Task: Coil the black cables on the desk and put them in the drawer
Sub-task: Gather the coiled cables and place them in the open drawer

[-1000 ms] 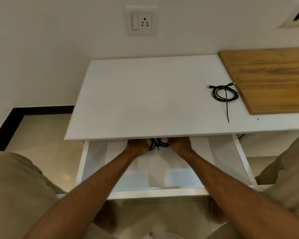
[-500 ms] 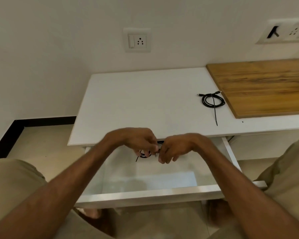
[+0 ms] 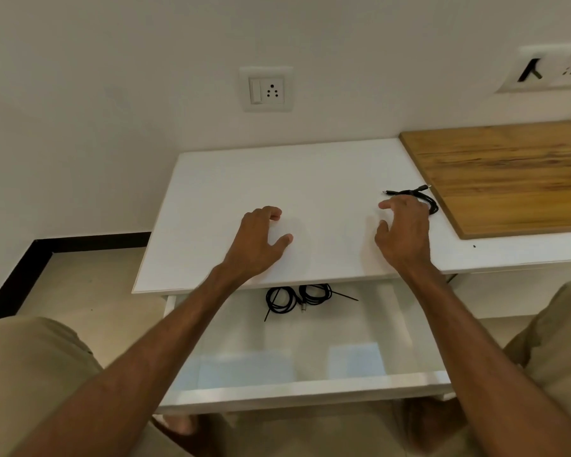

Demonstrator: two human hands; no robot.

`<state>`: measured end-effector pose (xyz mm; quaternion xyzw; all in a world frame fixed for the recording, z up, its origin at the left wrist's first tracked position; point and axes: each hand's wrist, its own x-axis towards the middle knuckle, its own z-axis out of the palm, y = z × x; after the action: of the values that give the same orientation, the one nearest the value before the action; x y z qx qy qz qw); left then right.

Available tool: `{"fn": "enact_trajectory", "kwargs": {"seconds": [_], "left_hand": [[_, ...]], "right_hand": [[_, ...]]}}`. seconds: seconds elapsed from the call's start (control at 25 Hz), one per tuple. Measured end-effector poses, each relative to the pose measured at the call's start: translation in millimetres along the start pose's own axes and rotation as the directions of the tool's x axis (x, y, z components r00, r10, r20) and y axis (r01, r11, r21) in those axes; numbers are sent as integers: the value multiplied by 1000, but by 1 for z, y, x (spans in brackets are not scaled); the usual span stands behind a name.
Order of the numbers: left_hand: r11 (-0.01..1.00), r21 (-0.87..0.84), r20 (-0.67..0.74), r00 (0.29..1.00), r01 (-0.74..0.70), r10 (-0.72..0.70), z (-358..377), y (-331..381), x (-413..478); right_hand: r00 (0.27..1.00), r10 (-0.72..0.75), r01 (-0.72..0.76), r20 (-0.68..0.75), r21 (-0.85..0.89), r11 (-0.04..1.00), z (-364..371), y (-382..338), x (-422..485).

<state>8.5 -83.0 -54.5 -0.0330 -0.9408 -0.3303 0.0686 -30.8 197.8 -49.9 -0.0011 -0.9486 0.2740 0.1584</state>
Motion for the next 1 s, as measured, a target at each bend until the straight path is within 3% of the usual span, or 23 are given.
{"fn": "enact_trajectory", "kwargs": {"seconds": [0.12, 0.24, 0.52, 0.68, 0.8, 1.0], "left_hand": [[1000, 21, -15, 1000, 14, -13, 4, -2, -1], [999, 44, -14, 1000, 8, -7, 5, -1, -2], [999, 39, -20, 1000, 2, -1, 6, -3, -2], [1000, 25, -21, 1000, 4, -3, 5, -4, -2], [1000, 3, -16, 1000, 4, -3, 4, -4, -3], [1000, -1, 7, 1000, -11, 11, 0, -8, -6]], "right_hand": [[996, 74, -66, 47, -154, 986, 1, -3, 3], [992, 98, -81, 76, -197, 977, 2, -3, 5], [994, 5, -12, 112, 59, 998, -11, -15, 0], [974, 43, -11, 221, -146, 989, -14, -25, -3], [959, -20, 68, 283, -160, 985, -8, -38, -11], [932, 9, 81, 362, -232, 969, -4, -61, -21]]}}
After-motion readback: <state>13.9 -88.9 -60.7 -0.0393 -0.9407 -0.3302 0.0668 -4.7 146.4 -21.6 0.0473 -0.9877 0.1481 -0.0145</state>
